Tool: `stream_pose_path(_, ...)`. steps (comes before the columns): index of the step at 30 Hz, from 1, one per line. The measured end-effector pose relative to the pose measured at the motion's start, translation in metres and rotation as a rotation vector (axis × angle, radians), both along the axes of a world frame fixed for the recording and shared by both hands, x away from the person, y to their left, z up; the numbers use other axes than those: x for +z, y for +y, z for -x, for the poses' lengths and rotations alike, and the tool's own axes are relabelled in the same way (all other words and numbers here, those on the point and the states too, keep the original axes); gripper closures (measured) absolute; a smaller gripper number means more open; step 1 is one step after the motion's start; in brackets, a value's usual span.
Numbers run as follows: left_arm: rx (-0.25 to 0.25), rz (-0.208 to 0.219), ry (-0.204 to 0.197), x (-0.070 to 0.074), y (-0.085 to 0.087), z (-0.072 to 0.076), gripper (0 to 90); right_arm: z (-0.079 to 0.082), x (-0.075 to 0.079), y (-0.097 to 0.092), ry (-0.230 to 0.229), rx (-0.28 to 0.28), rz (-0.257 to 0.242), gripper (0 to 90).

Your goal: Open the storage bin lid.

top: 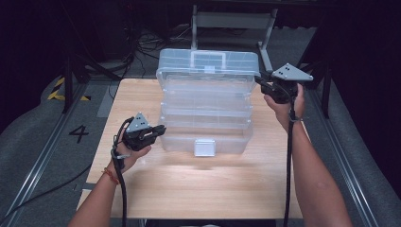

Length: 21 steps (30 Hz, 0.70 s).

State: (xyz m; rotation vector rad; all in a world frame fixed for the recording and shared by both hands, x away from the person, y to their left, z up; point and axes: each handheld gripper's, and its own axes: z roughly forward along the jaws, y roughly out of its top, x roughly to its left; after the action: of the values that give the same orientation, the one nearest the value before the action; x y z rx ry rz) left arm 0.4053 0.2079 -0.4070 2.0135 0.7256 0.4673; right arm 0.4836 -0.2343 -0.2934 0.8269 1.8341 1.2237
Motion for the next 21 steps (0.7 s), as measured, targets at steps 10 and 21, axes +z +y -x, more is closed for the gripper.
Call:
stream_pose_path(10, -0.006, 0.009, 0.007, -0.001, 0.000, -0.001, 82.6, -0.017, -0.010, 0.001, 0.019, -0.028, -0.013, 73.4)
stream_pose_path(21, -0.007, 0.009, 0.013, -0.002, -0.002, -0.003, 82.5, -0.030, -0.017, 0.002, 0.043, -0.029, -0.013, 71.4)
